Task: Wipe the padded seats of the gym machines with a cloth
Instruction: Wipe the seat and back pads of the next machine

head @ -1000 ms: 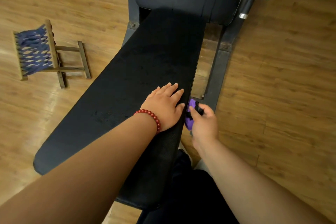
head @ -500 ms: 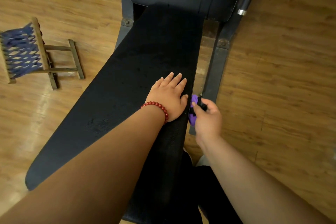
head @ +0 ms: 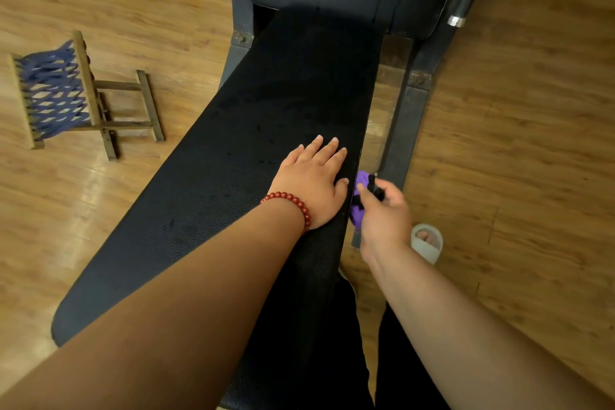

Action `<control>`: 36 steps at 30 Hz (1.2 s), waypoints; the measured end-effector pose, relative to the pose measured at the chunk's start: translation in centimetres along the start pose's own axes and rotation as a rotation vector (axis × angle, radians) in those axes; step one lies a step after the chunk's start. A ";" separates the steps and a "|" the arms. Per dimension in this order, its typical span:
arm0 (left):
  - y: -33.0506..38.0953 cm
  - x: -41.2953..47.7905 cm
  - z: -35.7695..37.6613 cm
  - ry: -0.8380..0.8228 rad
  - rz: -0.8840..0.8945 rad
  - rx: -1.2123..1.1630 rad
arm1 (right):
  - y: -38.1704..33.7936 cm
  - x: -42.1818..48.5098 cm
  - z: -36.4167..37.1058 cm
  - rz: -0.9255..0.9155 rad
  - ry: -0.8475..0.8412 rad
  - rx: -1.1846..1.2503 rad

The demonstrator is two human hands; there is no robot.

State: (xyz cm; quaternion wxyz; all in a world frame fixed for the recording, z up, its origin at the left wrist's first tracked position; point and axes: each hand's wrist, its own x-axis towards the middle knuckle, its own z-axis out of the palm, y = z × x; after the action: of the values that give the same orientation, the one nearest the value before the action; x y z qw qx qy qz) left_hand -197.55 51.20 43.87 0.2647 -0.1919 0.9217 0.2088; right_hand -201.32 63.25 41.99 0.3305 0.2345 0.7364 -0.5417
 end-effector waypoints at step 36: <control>0.9 3.5 -0.3 0.018 -0.050 0.014 | -3.4 5.2 1.5 0.046 -0.033 -0.006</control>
State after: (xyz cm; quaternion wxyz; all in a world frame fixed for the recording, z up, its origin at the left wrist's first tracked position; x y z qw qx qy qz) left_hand -200.86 51.01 42.35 0.2626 -0.2149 0.9204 0.1941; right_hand -206.81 60.74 40.02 0.3556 0.2414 0.7270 -0.5355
